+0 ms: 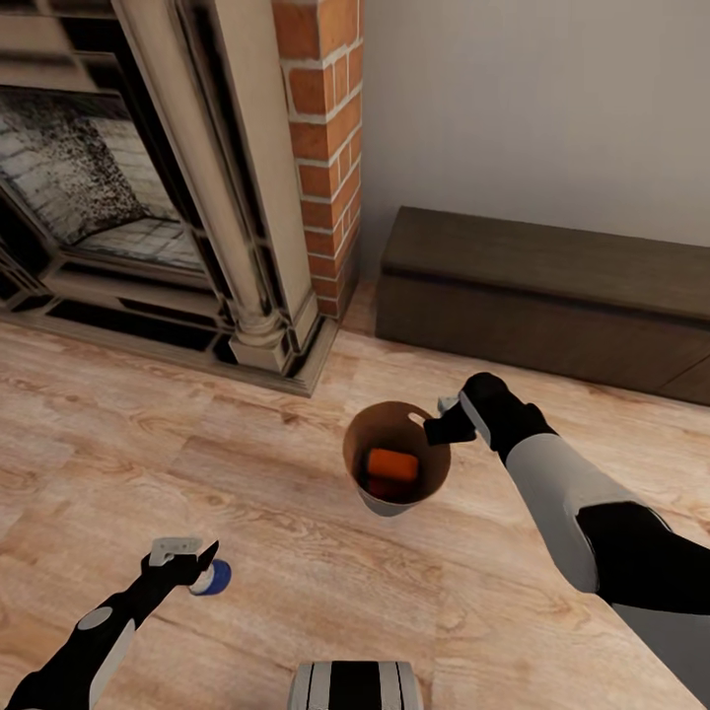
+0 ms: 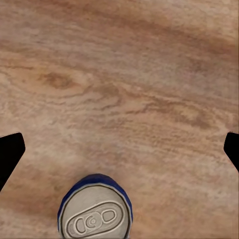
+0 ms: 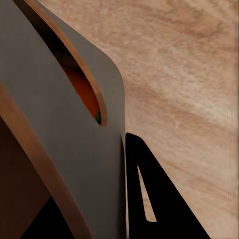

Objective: Put the three can of soda from the living room inside the tash can in the kitchen.

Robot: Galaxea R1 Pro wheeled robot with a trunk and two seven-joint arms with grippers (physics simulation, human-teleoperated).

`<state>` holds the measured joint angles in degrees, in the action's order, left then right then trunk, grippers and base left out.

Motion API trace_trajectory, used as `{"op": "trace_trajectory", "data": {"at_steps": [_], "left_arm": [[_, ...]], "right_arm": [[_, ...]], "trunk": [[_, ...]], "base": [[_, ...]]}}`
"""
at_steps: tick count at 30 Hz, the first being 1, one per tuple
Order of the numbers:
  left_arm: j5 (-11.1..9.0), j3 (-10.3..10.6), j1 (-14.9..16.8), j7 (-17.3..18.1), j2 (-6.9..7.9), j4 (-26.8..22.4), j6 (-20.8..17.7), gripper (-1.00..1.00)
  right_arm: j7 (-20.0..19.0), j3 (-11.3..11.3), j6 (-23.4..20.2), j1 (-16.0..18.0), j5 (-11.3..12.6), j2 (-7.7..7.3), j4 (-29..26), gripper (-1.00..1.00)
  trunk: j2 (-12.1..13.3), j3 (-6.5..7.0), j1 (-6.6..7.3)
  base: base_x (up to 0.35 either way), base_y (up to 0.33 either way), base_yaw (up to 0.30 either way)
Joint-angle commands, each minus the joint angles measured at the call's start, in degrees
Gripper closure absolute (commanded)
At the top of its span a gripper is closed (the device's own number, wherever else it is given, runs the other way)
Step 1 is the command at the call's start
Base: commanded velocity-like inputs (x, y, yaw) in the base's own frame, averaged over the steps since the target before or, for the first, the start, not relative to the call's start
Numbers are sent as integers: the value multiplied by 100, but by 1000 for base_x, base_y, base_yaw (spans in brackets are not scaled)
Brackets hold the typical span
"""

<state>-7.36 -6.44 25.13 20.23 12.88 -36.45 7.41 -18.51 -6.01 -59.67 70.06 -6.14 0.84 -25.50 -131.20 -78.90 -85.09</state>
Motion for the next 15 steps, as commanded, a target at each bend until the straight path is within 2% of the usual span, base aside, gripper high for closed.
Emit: {"op": "trace_trajectory", "data": {"at_steps": [1,4,10,15], "left_arm": [[-3,-3,1,5,1,19,0,-100],[-7,-12,-1,20,4,230,4,-100],[-38,-15,0,24,4,331,-2,-100],[-49,-16,-2,32,4,323,-3,-100]], "right_arm": [[-38,29,-33,6,253,2,2,100],[-37,60,-33,43,253,17,6,100],[-33,71,-33,58,250,35,9,100],[-31,66,-33,60,246,47,10,100]], "trunk": [[-42,-18,-22],[-162,-72,-88],[-403,-180,-219],[-403,-180,-219]], "base": [[0,0,0],[0,0,0],[0,0,0],[0,0,0]]}}
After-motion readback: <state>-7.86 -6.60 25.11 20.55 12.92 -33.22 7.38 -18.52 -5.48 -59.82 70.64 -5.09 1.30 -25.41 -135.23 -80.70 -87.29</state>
